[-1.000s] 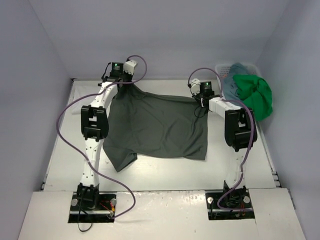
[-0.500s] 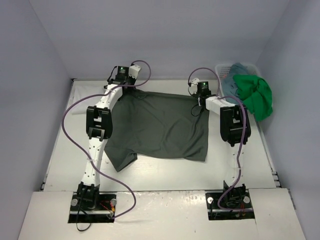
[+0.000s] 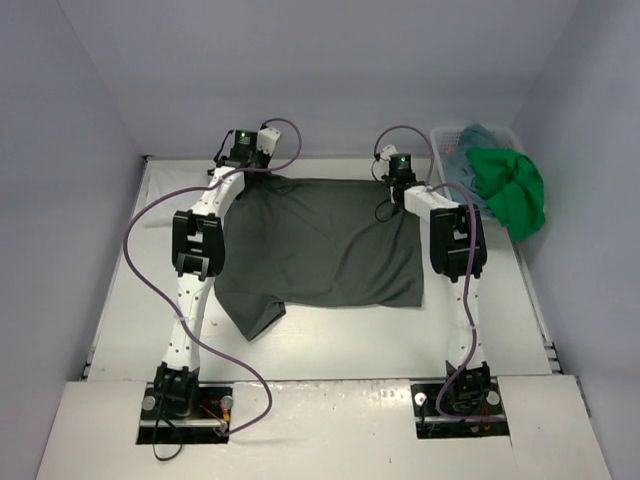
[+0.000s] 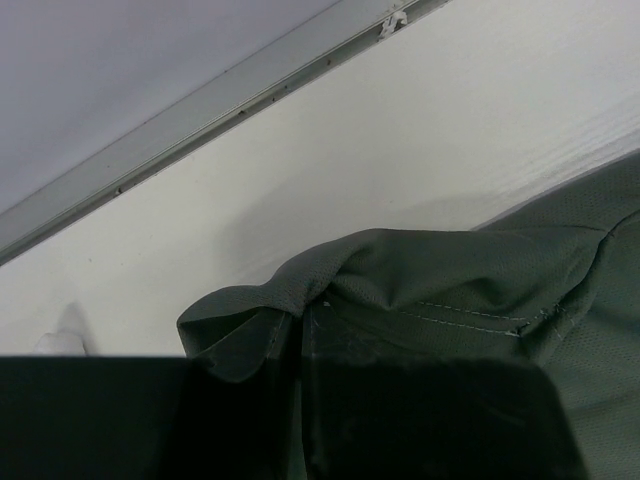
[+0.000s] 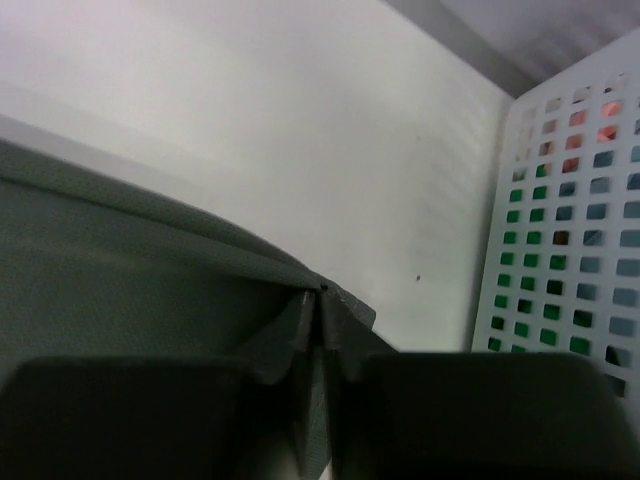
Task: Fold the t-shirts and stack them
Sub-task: Flatten the tshirt out
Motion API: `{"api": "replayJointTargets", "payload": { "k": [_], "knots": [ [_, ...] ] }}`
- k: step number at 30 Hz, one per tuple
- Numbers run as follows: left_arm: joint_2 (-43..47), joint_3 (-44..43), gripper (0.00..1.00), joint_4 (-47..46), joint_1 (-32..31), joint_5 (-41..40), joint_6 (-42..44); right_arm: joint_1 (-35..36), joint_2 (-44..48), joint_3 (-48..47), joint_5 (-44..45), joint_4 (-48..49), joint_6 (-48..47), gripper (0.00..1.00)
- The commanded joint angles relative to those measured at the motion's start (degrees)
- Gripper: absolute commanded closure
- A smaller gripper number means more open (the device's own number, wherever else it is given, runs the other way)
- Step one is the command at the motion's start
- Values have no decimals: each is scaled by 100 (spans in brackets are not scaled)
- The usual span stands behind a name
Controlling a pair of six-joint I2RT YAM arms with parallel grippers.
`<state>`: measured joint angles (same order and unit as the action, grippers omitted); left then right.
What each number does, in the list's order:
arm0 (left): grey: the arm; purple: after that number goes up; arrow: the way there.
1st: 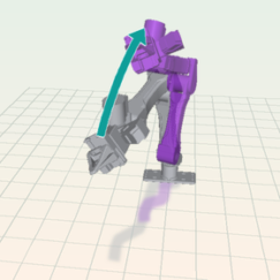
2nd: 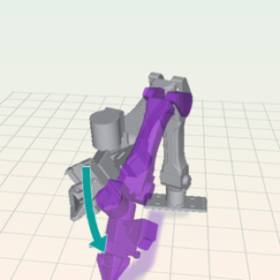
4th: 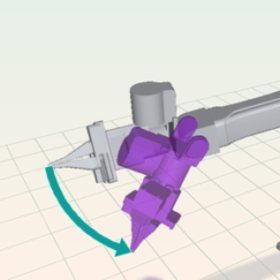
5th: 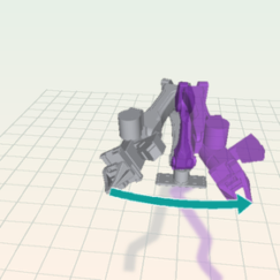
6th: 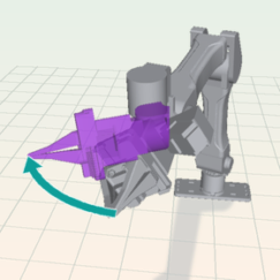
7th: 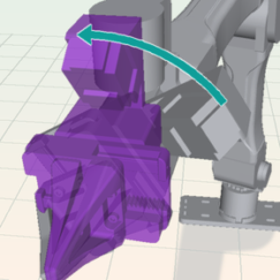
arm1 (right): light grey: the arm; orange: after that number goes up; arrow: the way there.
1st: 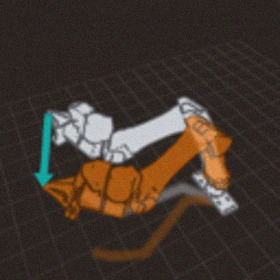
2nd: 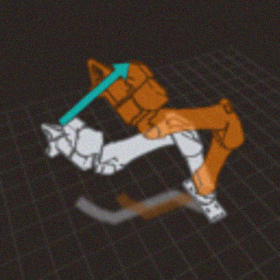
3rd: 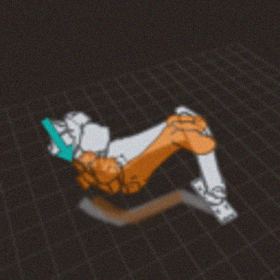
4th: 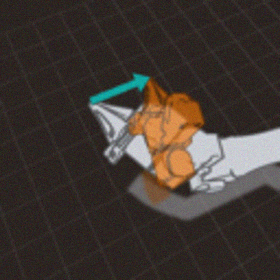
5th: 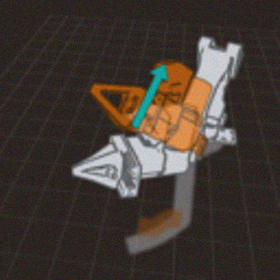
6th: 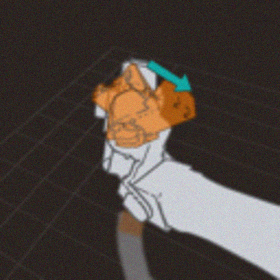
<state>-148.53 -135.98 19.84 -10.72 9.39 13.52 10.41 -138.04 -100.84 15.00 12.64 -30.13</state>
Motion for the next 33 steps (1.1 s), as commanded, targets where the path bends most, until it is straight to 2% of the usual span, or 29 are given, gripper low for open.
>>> {"api": "replayJointTargets", "payload": {
  "k": [1, 3, 4, 7, 8, 14, 18, 22, 25, 26, 27, 30, 33],
  "knots": [
    [140, -157, 100, -278, 9, -77, 107, 66, -118, -454, 345, 230, -28, 89],
    [131, -157, 100, -278, 9, -86, 125, 66, -188, -533, 415, 230, -37, 75],
    [131, -139, 100, -278, 9, -95, 133, 66, -215, -551, 450, 238, -37, 60],
    [114, -139, 100, -278, 0, -113, 169, 57, -189, -490, 521, 291, -19, 45],
    [122, -139, 100, -270, 0, -121, 186, 66, -162, -455, 556, 343, -19, 43],
    [114, -113, 100, -261, 0, -156, 212, 48, -144, -410, 758, 590, -72, 43],
    [157, -43, 100, -252, 0, -226, 239, 57, -145, -384, 864, 731, -46, 52],
    [394, 98, 100, -340, 9, -358, 265, 66, 189, -139, 864, 801, 68, 51],
    [517, 20, 74, -323, 17, -490, 300, 75, 479, 20, 881, 836, 130, 50],
    [527, -33, 63, -288, 26, -534, 292, 75, 601, 55, 881, 836, 139, 50],
    [553, -147, 45, -270, 35, -587, 274, 66, 655, 116, 916, 845, 148, 50],
    [632, -297, 32, -173, 61, -710, 213, 66, 839, 265, 951, 854, 192, 50],
    [825, -288, 27, -173, 79, -815, 160, 66, 1103, 485, 978, 854, 227, 50]
  ]
}}
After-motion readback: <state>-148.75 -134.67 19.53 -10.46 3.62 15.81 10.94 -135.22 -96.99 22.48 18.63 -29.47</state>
